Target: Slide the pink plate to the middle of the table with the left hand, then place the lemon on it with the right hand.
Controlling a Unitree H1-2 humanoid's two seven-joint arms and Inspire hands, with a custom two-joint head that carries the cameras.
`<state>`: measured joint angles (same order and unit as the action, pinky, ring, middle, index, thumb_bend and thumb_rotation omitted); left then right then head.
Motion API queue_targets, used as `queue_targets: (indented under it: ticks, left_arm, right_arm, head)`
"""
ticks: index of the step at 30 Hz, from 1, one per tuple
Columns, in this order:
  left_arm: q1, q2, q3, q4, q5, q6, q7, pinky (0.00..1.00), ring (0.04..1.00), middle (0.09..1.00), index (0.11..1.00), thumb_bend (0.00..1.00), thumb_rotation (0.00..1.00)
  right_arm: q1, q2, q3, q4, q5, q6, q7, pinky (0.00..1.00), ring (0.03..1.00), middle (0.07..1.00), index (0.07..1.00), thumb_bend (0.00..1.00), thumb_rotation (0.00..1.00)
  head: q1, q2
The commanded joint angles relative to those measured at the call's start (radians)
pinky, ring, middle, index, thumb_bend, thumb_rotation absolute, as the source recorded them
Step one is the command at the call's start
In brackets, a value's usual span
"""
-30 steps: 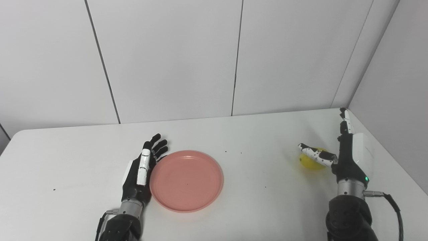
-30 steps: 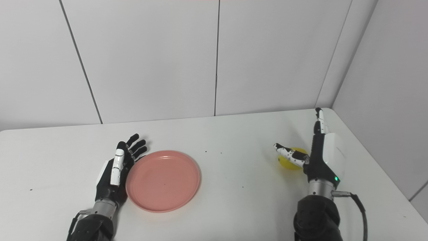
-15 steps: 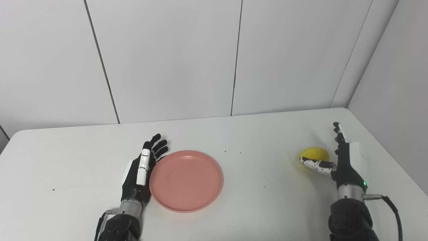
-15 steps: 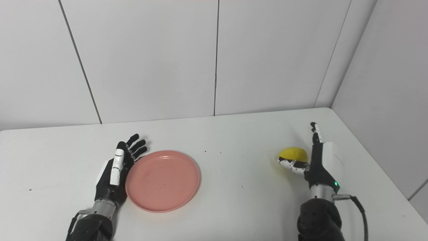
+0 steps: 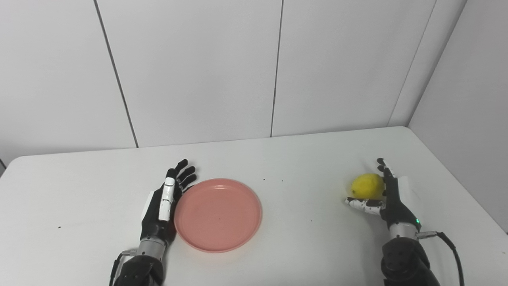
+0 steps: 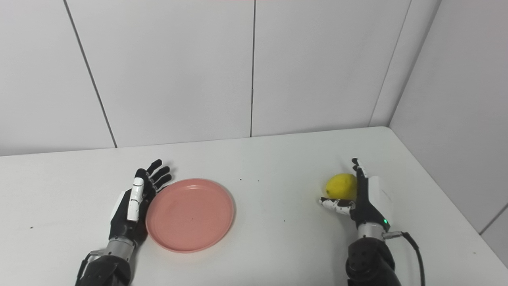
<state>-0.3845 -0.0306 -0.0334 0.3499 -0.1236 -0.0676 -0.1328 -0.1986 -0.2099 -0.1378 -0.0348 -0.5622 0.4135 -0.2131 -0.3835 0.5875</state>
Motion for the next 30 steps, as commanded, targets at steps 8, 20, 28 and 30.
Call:
queue_targets:
  ticks: [8, 20, 28, 30]
  left_arm:
    - [-0.014, 0.003, 0.000, -0.018, 0.008, 0.008, 0.001, 0.83, 0.880, 0.877, 0.876, 0.70, 1.00]
    - [-0.009, 0.003, 0.002, -0.026, 0.005, 0.012, 0.001, 0.83, 0.879, 0.875, 0.873, 0.70, 1.00]
    - [-0.008, 0.001, 0.002, -0.033, 0.005, 0.020, 0.002, 0.83, 0.882, 0.875, 0.873, 0.70, 1.00]
    - [-0.007, 0.000, 0.001, -0.040, 0.005, 0.024, 0.003, 0.83, 0.882, 0.875, 0.873, 0.70, 1.00]
  right_arm:
    - [-0.036, 0.003, 0.021, 0.059, 0.017, -0.104, -0.104, 0.44, 0.468, 0.764, 0.779, 0.55, 0.00]
    - [-0.040, 0.014, 0.026, 0.125, 0.022, -0.200, -0.242, 0.44, 0.398, 0.493, 0.552, 0.51, 0.00]
    - [-0.040, 0.013, 0.039, 0.129, 0.008, -0.206, -0.270, 0.43, 0.403, 0.479, 0.533, 0.51, 0.00]
    - [-0.039, 0.016, 0.041, 0.117, 0.003, -0.207, -0.276, 0.43, 0.399, 0.474, 0.538, 0.51, 0.00]
  head:
    - [0.002, 0.003]
    - [0.003, 0.006]
    - [0.005, 0.007]
    - [0.005, 0.007]
